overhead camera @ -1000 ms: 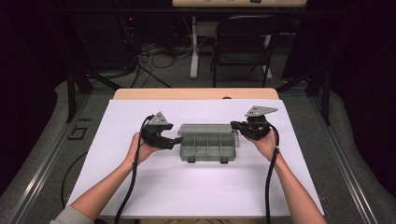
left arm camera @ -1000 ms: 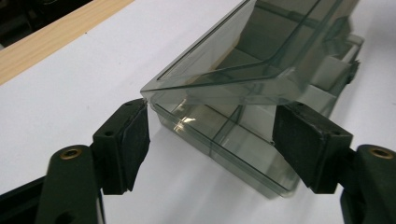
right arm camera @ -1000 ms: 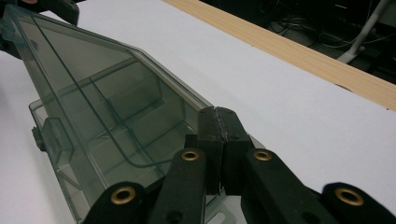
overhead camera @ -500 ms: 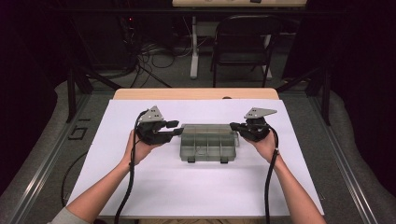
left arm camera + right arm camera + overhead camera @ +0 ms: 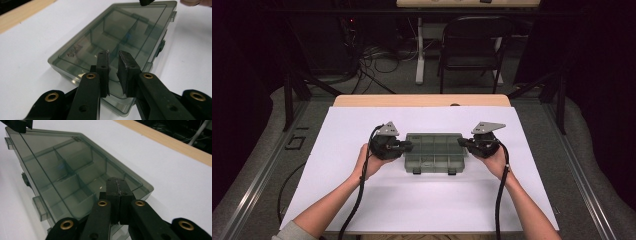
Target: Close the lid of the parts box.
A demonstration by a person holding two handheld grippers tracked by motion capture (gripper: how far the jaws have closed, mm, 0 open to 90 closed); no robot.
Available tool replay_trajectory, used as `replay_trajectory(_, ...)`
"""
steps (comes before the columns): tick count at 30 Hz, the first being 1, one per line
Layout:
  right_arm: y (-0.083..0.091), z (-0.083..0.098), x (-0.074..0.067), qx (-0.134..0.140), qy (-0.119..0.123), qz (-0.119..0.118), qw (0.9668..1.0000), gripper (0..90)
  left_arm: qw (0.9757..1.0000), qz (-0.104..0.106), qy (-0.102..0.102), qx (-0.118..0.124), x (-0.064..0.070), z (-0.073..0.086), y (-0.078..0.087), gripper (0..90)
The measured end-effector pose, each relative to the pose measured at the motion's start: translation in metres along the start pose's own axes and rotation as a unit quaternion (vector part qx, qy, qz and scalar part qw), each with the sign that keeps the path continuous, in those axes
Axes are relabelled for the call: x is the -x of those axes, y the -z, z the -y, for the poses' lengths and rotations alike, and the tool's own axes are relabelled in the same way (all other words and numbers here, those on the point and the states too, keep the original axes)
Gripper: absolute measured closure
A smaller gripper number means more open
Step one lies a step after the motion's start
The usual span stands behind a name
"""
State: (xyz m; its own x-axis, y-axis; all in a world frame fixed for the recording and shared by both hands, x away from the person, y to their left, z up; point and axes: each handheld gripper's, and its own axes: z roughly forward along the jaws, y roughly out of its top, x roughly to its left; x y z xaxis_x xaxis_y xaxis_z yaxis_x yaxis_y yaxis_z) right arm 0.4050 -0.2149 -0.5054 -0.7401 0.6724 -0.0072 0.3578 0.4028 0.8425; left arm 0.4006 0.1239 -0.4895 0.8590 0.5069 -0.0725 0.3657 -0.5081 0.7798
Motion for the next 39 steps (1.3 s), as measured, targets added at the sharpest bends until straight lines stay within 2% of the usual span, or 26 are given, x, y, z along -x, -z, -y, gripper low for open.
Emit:
replay_trajectory(6, -0.006, 0.009, -0.004, -0.022, 0.001, -0.001, 0.9997, 90.0, 0.9996, -0.007, -0.002, -0.028, 0.0, 0.013, -0.014, 81.3)
replay_trajectory(12, -0.012, 0.014, -0.006, -0.036, 0.005, -0.007, 0.9993, 90.0, 0.999, -0.01, -0.005, -0.042, -0.001, 0.019, -0.02, 82.6)
replay_trajectory(18, -0.014, 0.017, -0.007, -0.037, 0.005, -0.005, 0.9993, 90.0, 0.9994, -0.01, -0.004, -0.032, 0.0, 0.022, -0.022, 85.1)
replay_trajectory(19, -0.014, 0.017, -0.008, -0.036, 0.009, -0.004, 0.9993, 90.0, 0.9995, -0.006, -0.001, -0.029, 0.001, 0.023, -0.024, 85.5)
replay_trajectory(20, -0.014, 0.017, -0.009, -0.037, 0.013, -0.001, 0.9992, 90.0, 0.9996, -0.01, -0.003, -0.026, 0.003, 0.024, -0.024, 86.2)
replay_trajectory(22, -0.013, 0.018, -0.009, -0.035, 0.007, -0.001, 0.9994, 90.0, 0.9995, -0.017, -0.008, -0.026, 0.005, 0.023, -0.025, 86.6)
replay_trajectory(25, -0.013, 0.018, -0.008, -0.032, 0.004, -0.001, 0.9995, 90.0, 0.9996, -0.012, -0.004, -0.025, 0.004, 0.024, -0.024, 86.3)
replay_trajectory(30, -0.011, 0.017, -0.009, -0.025, 0.001, -0.003, 0.9997, 87.2, 0.9997, -0.012, -0.004, -0.021, 0.005, 0.022, -0.023, 72.0)
replay_trajectory(32, -0.008, 0.015, -0.01, -0.012, 0.004, 0.003, 0.9999, 84.7, 0.9998, -0.012, -0.001, -0.015, 0.005, 0.02, -0.021, 63.5)
replay_trajectory(37, 0.002, 0.009, -0.015, 0.007, 0.008, 0.012, 0.9999, 74.4, 0.9997, -0.018, 0.014, -0.004, 0.004, 0.018, -0.012, 39.6)
replay_trajectory(39, 0.005, 0.007, -0.016, 0.009, 0.007, 0.016, 0.9998, 69.3, 0.9996, -0.022, 0.018, 0.006, 0.004, 0.018, -0.007, 33.0)
